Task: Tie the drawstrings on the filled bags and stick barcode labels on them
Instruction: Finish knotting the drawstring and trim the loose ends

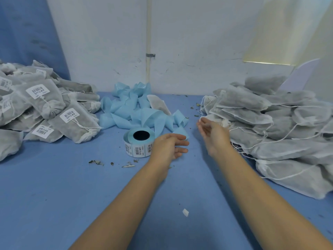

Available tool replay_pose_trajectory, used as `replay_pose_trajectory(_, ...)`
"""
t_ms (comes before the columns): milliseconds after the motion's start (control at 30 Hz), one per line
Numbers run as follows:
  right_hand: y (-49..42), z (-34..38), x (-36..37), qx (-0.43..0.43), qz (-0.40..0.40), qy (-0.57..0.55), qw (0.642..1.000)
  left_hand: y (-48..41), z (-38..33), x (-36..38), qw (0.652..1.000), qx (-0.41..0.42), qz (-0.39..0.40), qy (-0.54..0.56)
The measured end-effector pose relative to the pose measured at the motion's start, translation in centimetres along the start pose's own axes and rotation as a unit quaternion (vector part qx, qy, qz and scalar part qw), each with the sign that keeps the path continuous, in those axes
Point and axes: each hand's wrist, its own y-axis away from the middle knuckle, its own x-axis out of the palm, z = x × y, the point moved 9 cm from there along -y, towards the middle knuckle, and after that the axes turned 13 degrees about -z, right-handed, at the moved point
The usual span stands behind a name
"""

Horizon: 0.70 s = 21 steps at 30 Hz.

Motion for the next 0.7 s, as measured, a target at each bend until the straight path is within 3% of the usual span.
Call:
replay_pose_trajectory(200,5.2,-3.8,0.1,0.049,0.039,0.050,0.997,0.7,1.9,-0.7,0.998,-0.055,-0.018,0.026)
replay_pose_trajectory(333,7.2,-4.4,-0.1,-0.032,0.072,0.184,0.980,0.6,2.1,-1.9,0.998,-0.044,-0.038,0.031)
replay_pose_trajectory(433,8.6,-4.3,0.1,-0.122,0.112,0.300,0.940,0.5,2.2,-2.5,0.999,-0.024,-0.043,0.022)
replay_pose_trajectory(600,9.8,-4.5,-0.4,-0.111,0.129,0.332,0.928,0.1,2.8,-2.9,0.982,-0.090,-0.043,0.159)
replay_pose_trajectory(700,9.5,-3.2,-1.2,-0.146,0.109,0.391,0.902,-0.5,3.1,-3.1,0.967,-0.122,-0.024,0.224)
